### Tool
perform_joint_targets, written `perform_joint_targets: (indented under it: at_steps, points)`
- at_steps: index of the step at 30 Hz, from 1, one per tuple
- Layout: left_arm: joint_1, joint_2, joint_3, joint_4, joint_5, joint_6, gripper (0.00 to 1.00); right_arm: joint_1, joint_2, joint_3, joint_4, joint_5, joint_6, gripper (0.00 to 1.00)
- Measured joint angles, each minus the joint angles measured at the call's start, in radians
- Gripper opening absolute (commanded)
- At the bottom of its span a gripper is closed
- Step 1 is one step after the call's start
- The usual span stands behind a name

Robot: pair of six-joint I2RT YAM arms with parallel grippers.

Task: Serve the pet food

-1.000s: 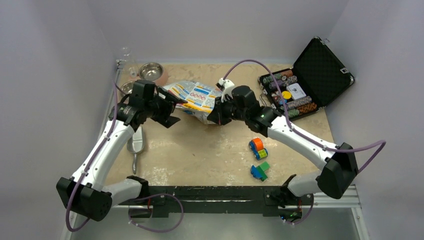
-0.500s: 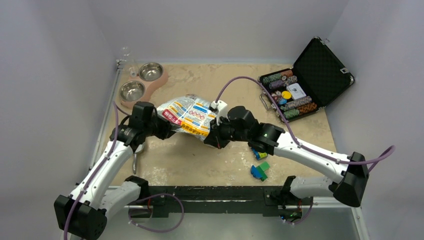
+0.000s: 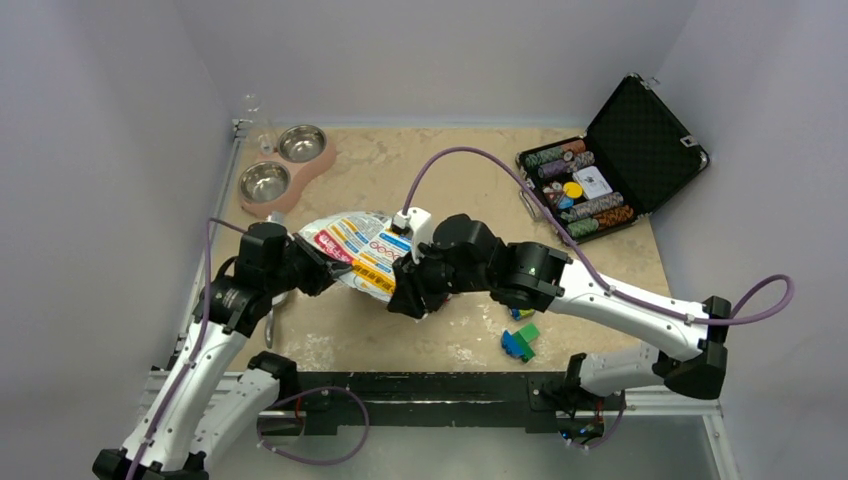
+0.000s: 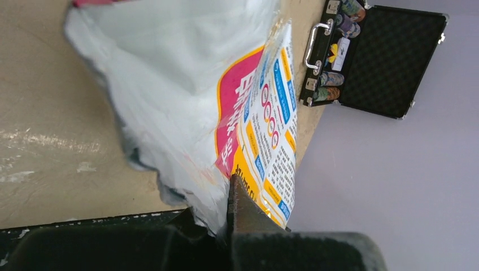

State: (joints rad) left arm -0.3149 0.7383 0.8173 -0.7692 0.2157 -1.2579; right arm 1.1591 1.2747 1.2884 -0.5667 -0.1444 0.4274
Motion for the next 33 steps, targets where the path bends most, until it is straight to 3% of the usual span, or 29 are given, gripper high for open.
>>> perform_joint_targets:
  at_steps: [8,15,21,33]
  points:
    - [0.007,-0.046,-0.031,0.089,0.039,-0.013,0.0,0.048,0.174,0.259,-0.034,0.117,-0.046,0.4]
    - [0.008,-0.041,-0.056,0.165,0.055,-0.089,0.0,0.058,0.269,0.269,-0.023,0.157,-0.122,0.25]
    - [0.008,-0.041,-0.055,0.165,0.057,-0.098,0.0,0.066,0.269,0.267,-0.014,0.204,-0.182,0.31]
    - [0.01,-0.044,-0.056,0.161,0.059,-0.121,0.0,0.062,0.303,0.33,-0.013,0.266,-0.249,0.33]
